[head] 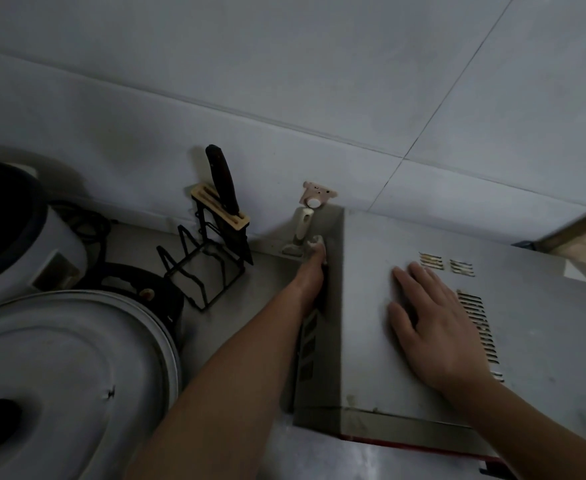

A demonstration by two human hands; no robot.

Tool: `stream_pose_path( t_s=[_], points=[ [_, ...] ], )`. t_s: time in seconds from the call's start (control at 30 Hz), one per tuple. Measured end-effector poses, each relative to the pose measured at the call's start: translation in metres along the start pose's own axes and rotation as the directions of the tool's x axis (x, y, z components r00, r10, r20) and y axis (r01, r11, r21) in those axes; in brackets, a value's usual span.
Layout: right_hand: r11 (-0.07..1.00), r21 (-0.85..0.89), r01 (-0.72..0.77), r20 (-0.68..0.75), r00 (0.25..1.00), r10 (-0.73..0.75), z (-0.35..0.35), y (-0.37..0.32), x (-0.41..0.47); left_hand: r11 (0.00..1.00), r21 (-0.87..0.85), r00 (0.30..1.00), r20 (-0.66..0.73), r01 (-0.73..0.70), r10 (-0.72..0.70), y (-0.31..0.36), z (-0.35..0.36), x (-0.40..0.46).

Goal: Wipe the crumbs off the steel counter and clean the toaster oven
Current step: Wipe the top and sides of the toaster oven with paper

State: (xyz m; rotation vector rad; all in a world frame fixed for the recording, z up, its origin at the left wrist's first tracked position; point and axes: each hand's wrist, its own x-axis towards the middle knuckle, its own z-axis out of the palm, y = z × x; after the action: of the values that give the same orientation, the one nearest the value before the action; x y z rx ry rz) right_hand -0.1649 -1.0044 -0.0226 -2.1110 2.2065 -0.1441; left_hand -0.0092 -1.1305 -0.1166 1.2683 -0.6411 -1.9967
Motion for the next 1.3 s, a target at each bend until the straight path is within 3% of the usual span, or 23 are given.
stream_pose_path(
  t_s=[0.17, 0.4, 0.53, 0.67, 0.77, 0.9, 1.07, 1.3],
  points=[
    [1.000, -0.017, -0.001, 0.013, 1.000, 0.001, 0.001, 0.000, 0.000, 0.997, -0.062, 0.998, -0.027, 0.049, -0.051, -0.030, -0.012, -0.042],
    [1.000, -0.020, 0.010, 0.017, 1.000, -0.009, 0.003, 0.002, 0.002, 0.991, -0.130, 0.994, 0.109, 0.029, -0.015, -0.117, -0.039, -0.120],
    [1.000, -0.014, 0.013, 0.020, 1.000, -0.013, 0.002, 0.002, 0.002, 0.992, 0.067, 0.992, 0.071, -0.111, 0.106, -0.150, -0.042, -0.146],
    [1.000, -0.026, 0.013, 0.016, 1.000, -0.013, 0.002, 0.003, 0.002, 0.984, 0.081, 0.986, 0.074, -0.156, 0.150, -0.160, -0.042, -0.150],
    [1.000, -0.021, 0.009, 0.014, 1.000, -0.008, 0.003, 0.003, 0.003, 0.980, 0.094, 0.982, 0.086, -0.174, 0.166, -0.148, -0.041, -0.143],
    [1.000, -0.014, 0.014, 0.015, 1.000, -0.014, 0.003, 0.003, 0.002, 0.994, 0.057, 0.982, 0.166, -0.096, 0.085, -0.098, -0.027, -0.115],
    [1.000, -0.005, 0.009, -0.015, 1.000, -0.009, 0.003, 0.003, 0.003, 0.926, 0.270, 0.964, 0.062, -0.264, 0.257, -0.007, 0.001, -0.058],
    [1.000, -0.001, 0.000, -0.016, 1.000, 0.000, 0.004, 0.003, 0.002, 0.883, 0.303, 0.933, 0.078, -0.358, 0.352, 0.023, 0.008, -0.018]
  ],
)
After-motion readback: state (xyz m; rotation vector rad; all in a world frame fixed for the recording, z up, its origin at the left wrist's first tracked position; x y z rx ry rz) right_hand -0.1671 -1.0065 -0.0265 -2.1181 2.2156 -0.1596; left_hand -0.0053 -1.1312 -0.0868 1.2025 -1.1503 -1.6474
